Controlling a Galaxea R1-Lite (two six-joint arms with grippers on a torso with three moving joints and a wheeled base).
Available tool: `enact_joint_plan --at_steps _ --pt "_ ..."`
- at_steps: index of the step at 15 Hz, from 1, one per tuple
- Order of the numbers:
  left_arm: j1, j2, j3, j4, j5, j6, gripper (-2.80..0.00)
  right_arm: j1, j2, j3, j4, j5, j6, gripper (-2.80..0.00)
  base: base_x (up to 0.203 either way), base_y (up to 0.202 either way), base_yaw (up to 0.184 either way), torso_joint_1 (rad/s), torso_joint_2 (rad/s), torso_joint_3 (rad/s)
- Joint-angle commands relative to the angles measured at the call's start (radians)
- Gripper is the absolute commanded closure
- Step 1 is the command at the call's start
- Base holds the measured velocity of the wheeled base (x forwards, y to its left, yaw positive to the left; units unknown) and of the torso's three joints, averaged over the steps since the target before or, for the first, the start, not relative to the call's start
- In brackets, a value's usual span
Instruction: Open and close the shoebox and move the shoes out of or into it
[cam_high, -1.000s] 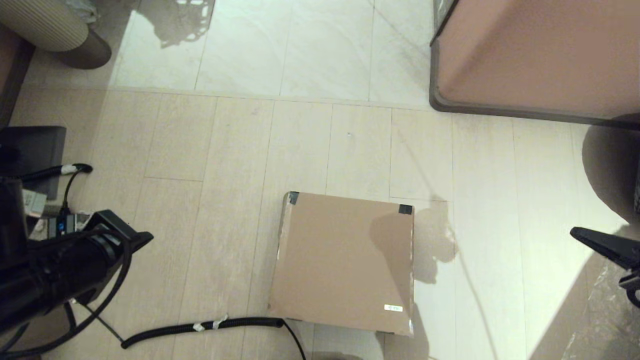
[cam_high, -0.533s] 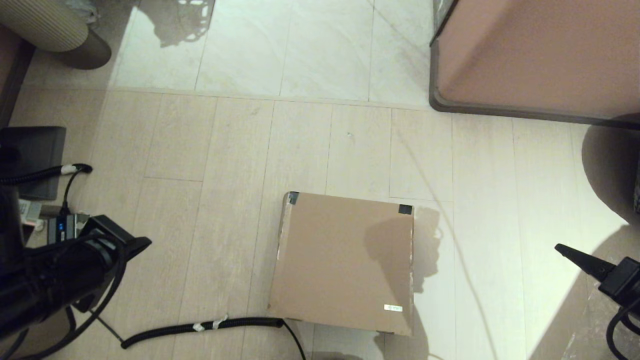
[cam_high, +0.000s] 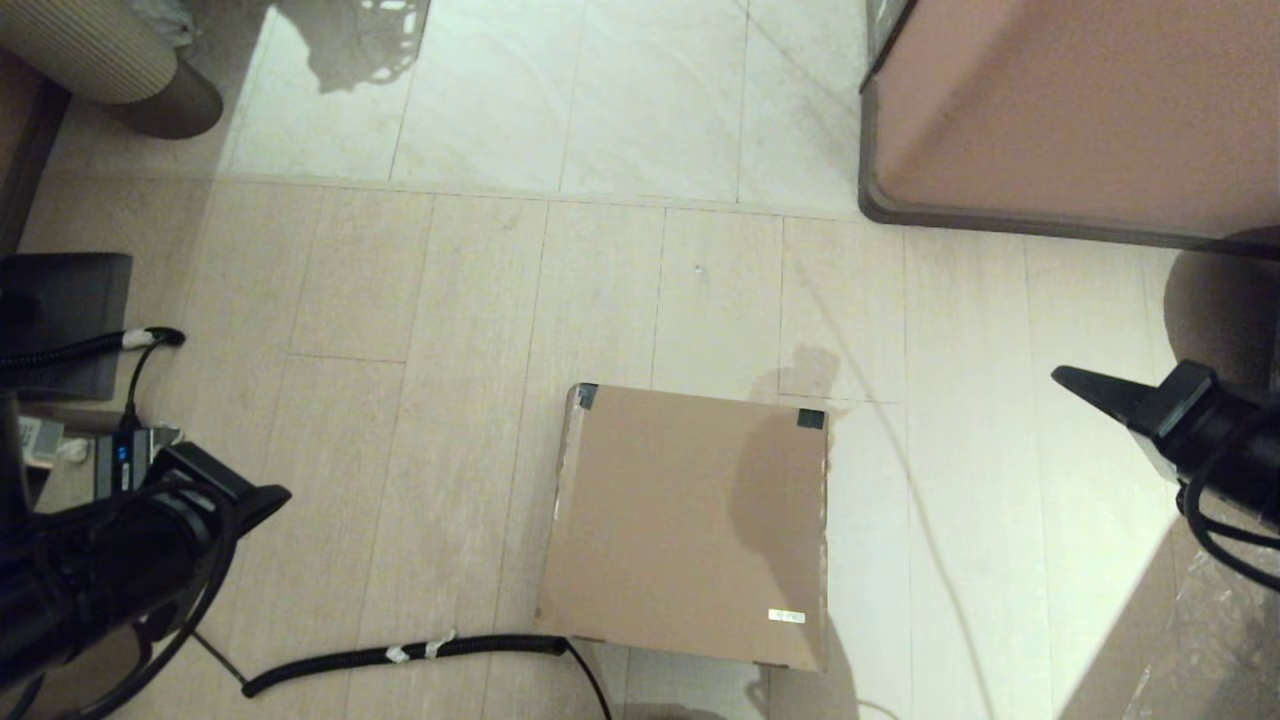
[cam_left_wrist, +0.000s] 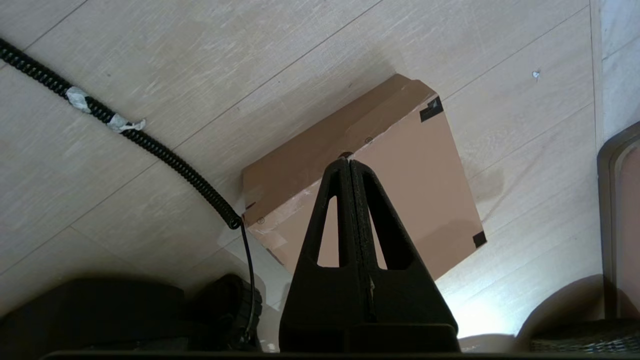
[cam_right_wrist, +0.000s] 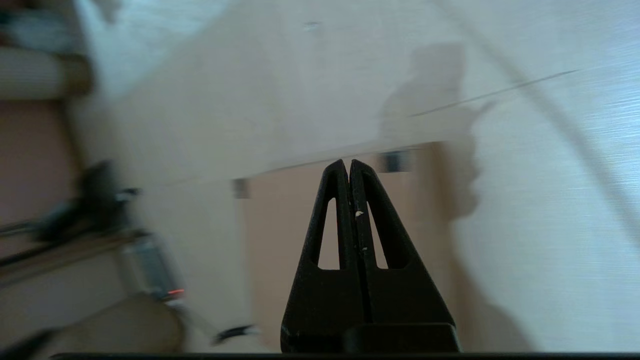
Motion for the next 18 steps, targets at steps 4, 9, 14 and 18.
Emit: enact_joint_plan --at_steps 4,9,14,18 --pt "0.032 -0.013 0.01 -0.002 -0.011 -0.032 0.0 0.096 -0.096 -0.17 0.235 -0.001 0.073 0.0 0.0 0.0 0.0 0.0 0.0 0.0" --pt "0.035 -0.012 0.019 -0.001 -0.022 -0.05 0.0 0.096 -0.135 -0.154 0.302 -0.002 0.048 0.0 0.0 0.0 0.0 0.0 0.0 0.0" --pt "0.037 -0.013 0.035 -0.001 -0.022 -0.05 0.0 0.097 -0.133 -0.133 0.302 -0.003 0.047 0.0 0.0 0.0 0.0 0.0 0.0 0.0" --pt "0.036 -0.01 0.056 0.008 -0.046 -0.012 0.0 0.097 -0.142 -0.09 0.302 -0.004 0.042 0.0 0.0 0.0 0.0 0.0 0.0 0.0"
